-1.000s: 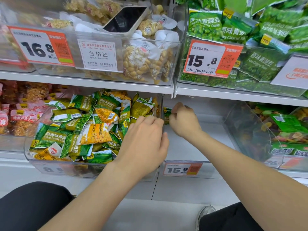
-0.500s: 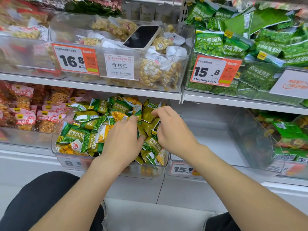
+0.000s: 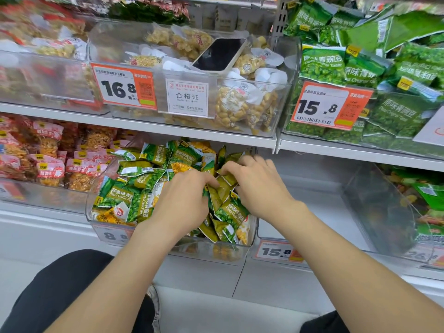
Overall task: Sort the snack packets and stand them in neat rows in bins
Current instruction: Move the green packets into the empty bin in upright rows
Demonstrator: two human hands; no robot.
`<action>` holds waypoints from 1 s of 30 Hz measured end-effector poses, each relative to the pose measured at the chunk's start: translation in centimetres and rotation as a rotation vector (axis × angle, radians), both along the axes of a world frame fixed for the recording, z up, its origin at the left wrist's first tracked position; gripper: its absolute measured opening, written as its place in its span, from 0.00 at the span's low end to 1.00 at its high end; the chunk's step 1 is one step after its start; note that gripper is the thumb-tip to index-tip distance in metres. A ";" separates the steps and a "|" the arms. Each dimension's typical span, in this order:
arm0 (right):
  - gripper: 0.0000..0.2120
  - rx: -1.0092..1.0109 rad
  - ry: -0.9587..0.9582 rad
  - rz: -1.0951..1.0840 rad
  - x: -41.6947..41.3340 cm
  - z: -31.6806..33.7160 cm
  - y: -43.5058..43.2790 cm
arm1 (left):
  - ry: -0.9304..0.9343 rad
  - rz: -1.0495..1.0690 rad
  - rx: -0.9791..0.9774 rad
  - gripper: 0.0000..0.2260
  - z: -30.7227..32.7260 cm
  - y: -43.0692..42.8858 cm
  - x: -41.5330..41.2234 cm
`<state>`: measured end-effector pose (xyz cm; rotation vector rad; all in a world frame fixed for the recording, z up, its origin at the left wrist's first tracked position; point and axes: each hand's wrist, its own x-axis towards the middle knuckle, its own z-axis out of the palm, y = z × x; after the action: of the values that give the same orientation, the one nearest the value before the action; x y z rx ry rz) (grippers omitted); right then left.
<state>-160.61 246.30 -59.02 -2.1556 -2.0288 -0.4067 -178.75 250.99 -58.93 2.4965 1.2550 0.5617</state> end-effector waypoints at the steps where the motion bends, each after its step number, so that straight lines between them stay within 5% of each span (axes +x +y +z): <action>1: 0.26 0.010 0.029 0.006 0.1 0.0 -0.1 | -0.011 0.008 0.018 0.18 -0.1 0.1 -0.1; 6: 0.15 0.143 0.113 0.053 1.1 0.3 -0.7 | -0.131 0.053 0.039 0.11 0.3 0.0 -0.6; 13: 0.16 0.284 0.321 0.038 2.5 0.7 -3.5 | -0.395 0.068 0.001 0.03 1.4 -0.3 -0.7; 21: 0.08 0.525 1.187 0.058 -0.6 2.3 -6.6 | -0.608 -0.049 -0.023 0.03 2.1 -2.2 0.4; 24: 0.07 0.439 1.469 0.152 -1.5 2.8 -7.8 | -0.689 -0.037 -0.194 0.05 2.3 -2.6 1.2; 30: 0.09 0.296 1.414 0.069 -1.2 2.0 -8.2 | -0.864 -0.146 -0.620 0.15 2.2 -3.6 2.2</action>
<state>-161.79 238.08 -57.07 -1.3816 -1.0726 0.6366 -176.54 247.40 -56.75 1.5277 0.7308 0.9038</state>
